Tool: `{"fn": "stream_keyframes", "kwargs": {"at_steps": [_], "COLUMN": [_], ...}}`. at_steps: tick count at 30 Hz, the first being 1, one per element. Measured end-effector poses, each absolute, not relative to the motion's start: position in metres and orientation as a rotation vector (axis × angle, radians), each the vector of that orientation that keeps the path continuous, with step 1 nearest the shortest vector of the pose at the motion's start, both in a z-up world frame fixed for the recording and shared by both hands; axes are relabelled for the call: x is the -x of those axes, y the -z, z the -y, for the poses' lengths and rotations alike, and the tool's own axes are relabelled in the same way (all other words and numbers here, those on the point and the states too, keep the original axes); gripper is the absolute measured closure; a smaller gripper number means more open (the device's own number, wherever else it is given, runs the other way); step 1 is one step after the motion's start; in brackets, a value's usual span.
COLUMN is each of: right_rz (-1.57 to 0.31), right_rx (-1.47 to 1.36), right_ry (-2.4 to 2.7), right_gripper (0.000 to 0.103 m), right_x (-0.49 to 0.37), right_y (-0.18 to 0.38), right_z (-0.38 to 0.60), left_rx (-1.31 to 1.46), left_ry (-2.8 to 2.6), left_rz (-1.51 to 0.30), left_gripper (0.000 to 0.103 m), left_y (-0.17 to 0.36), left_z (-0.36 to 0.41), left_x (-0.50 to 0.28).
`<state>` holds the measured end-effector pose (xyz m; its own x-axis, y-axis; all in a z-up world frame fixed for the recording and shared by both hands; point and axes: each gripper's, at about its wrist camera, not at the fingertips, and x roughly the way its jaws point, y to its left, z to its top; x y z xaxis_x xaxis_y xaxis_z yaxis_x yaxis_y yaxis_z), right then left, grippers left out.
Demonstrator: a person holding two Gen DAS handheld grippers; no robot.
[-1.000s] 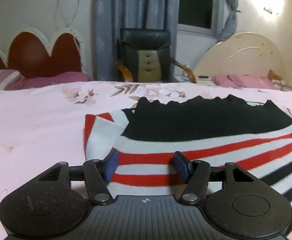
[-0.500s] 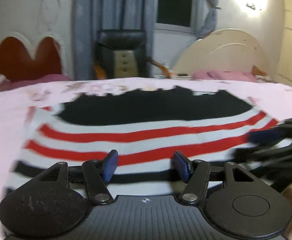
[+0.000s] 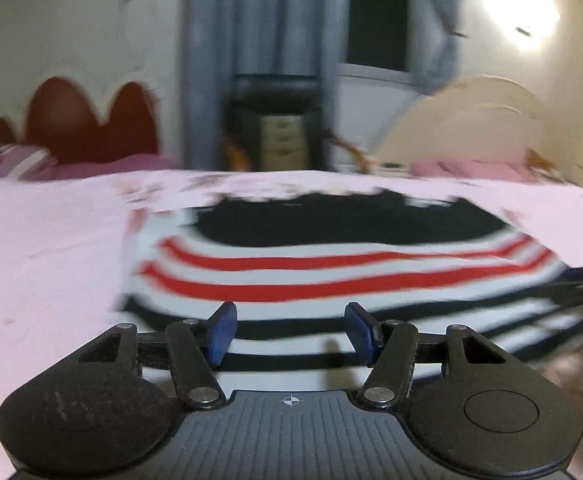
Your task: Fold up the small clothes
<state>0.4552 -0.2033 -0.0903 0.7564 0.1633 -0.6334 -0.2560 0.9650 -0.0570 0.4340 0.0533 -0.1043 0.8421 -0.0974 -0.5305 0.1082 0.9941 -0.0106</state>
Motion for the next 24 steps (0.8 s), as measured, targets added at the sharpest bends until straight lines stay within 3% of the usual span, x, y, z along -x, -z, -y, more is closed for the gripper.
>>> {"fn": "stream_keyframes", "kwargs": {"at_steps": [7, 14, 18, 20, 24], "right_rz": [-0.718, -0.748, -0.755, -0.746, -0.774], "right_rx": [0.251, 0.192, 0.213, 0.212, 0.159], "right_ry": [-0.287, -0.133, -0.126, -0.114, -0.087], "right_gripper": [0.057, 0.055, 0.055, 0.062, 0.068], "right_x": [-0.436, -0.425, -0.422, -0.422, -0.426], "right_y": [0.115, 0.114, 0.114, 0.106, 0.113], "right_z": [0.147, 0.234, 0.239, 0.235, 0.252], "left_rx": [-0.070, -0.027, -0.038, -0.043, -0.021], "left_ry": [0.128, -0.039, -0.049, -0.080, -0.103], "left_rz": [-0.631, -0.654, -0.669, -0.639, -0.683], "left_gripper": [0.044, 0.044, 0.043, 0.043, 0.043], "left_y": [0.129, 0.132, 0.126, 0.118, 0.128], "left_z": [-0.029, -0.104, -0.104, -0.101, -0.108], "left_x": [-0.423, -0.403, -0.408, -0.405, -0.410]}}
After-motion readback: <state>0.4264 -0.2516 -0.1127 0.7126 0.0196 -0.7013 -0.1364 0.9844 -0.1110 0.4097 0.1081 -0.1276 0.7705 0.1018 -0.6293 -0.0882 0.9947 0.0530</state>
